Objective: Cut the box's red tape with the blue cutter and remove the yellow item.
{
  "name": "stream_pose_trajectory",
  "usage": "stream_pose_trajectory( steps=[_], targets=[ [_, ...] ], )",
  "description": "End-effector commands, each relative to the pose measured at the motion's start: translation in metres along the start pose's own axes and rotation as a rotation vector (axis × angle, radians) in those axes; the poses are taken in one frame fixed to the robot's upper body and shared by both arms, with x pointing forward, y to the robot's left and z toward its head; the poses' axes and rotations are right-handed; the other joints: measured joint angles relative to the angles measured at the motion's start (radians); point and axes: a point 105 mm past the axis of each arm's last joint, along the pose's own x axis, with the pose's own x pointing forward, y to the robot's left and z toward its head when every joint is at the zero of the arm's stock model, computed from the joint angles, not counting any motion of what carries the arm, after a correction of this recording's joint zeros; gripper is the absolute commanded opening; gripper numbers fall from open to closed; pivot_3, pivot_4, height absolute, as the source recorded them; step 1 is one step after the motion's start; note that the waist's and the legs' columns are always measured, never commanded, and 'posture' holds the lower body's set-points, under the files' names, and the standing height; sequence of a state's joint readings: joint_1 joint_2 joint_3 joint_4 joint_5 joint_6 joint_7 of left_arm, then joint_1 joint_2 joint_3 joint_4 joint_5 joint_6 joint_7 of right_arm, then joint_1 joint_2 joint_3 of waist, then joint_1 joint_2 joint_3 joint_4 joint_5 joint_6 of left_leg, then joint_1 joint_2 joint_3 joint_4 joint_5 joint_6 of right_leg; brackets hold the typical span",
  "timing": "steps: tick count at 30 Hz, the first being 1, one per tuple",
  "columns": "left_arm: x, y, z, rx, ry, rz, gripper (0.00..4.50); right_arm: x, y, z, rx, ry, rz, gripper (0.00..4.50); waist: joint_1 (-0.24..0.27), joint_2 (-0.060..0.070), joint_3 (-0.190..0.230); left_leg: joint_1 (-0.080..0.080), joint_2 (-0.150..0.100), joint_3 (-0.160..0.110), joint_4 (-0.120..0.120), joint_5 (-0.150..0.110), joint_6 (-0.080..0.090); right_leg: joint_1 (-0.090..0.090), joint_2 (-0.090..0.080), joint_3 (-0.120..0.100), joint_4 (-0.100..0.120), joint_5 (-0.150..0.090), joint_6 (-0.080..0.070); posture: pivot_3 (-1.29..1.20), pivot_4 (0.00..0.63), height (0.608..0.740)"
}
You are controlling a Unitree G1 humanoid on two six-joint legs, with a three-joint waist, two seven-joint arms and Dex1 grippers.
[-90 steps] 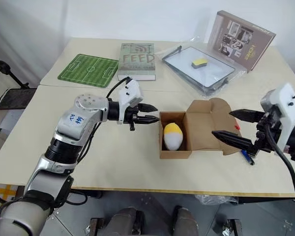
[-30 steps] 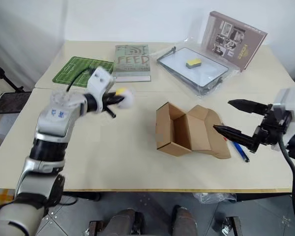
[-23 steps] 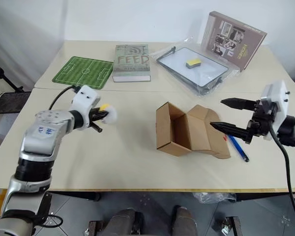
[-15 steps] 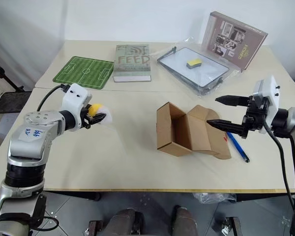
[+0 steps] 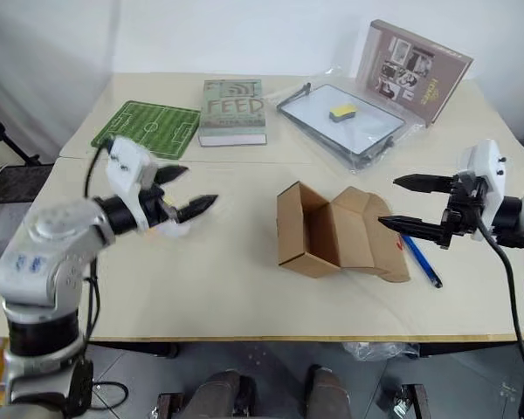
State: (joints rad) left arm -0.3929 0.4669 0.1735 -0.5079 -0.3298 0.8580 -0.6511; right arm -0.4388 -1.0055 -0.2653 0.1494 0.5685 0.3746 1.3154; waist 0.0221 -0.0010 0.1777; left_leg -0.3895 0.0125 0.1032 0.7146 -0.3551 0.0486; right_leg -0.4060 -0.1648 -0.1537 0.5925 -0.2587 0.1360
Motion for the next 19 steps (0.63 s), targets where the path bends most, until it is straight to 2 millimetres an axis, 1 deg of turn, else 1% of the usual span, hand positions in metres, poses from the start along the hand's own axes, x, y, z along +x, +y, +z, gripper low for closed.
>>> stream_pose_trajectory(
  steps=[1,2,4,5,6,7,9,12,14,19],
  targets=[
    [-0.015,-0.011,-0.012,0.052,-0.04,-0.057,4.46,-0.019,-0.005,0.0,-0.038,0.018,-0.034,4.5,-0.002,0.0,0.0,0.0,0.001,0.0,0.0,0.0,0.0,0.0,0.001,0.0,0.0,0.0,0.0,0.0,0.15,0.74],
    [-0.021,-0.013,-0.025,0.03,-0.027,-0.072,4.46,-0.023,-0.004,-0.01,-0.027,0.055,-0.028,4.5,-0.002,0.001,0.0,0.0,0.0,0.001,0.0,0.0,0.0,0.0,0.002,0.0,0.0,0.0,-0.001,0.0,0.15,0.74],
    [-0.029,-0.017,-0.039,0.0,-0.022,-0.088,4.46,-0.03,-0.005,-0.023,-0.012,0.107,-0.027,4.5,-0.002,0.001,0.0,0.002,0.002,0.002,0.0,0.0,0.0,0.001,0.002,0.001,0.0,-0.001,-0.002,0.0,0.15,0.74],
    [-0.033,-0.019,-0.046,0.032,-0.024,-0.094,4.46,-0.034,-0.007,-0.03,0.007,0.113,-0.038,4.5,-0.002,0.001,0.0,0.002,0.002,0.003,0.0,0.0,0.0,0.001,0.002,0.002,0.0,-0.001,-0.002,0.0,0.15,0.74],
    [-0.039,-0.023,-0.056,0.013,-0.003,-0.116,4.46,-0.039,-0.007,-0.042,0.023,0.156,-0.044,4.5,-0.001,0.001,0.0,0.002,0.002,0.004,0.001,0.0,0.0,0.0,0.001,0.003,0.001,-0.001,-0.002,0.0,0.15,0.74],
    [-0.045,-0.025,-0.063,0.001,0.006,-0.131,4.46,-0.044,-0.006,-0.052,0.038,0.198,-0.045,4.5,0.001,0.001,0.0,0.002,0.001,0.004,0.001,0.0,0.0,0.0,0.0,0.003,0.001,-0.001,-0.001,0.0,0.15,0.74],
    [-0.051,-0.028,-0.072,-0.015,0.019,-0.144,4.46,-0.05,-0.006,-0.066,0.05,0.256,-0.044,4.5,0.002,0.001,0.0,0.003,0.001,0.004,0.002,0.0,0.0,0.0,0.0,0.003,0.001,-0.001,-0.001,0.0,0.15,0.74],
    [-0.056,-0.033,-0.078,-0.027,0.023,-0.159,4.46,-0.054,-0.003,-0.078,0.062,0.296,-0.041,4.5,0.0,0.002,0.0,0.003,0.001,0.004,0.001,0.0,0.0,0.0,-0.001,0.004,0.001,0.0,-0.002,0.0,0.15,0.74],
    [-0.059,-0.038,-0.077,-0.042,0.015,-0.183,4.46,-0.054,0.0,-0.078,0.064,0.285,-0.036,4.5,-0.002,0.004,0.0,0.003,0.002,0.004,0.001,0.0,0.0,0.0,-0.001,0.004,0.001,0.0,-0.002,0.0,0.15,0.74],
    [-0.061,-0.04,-0.073,-0.04,0.014,-0.223,4.46,-0.054,0.008,-0.082,0.08,0.269,-0.04,4.5,-0.002,0.007,0.001,0.003,0.002,0.004,0.001,0.0,0.0,0.0,-0.001,0.004,0.001,0.0,-0.002,0.0,0.15,0.74]
  ],
)
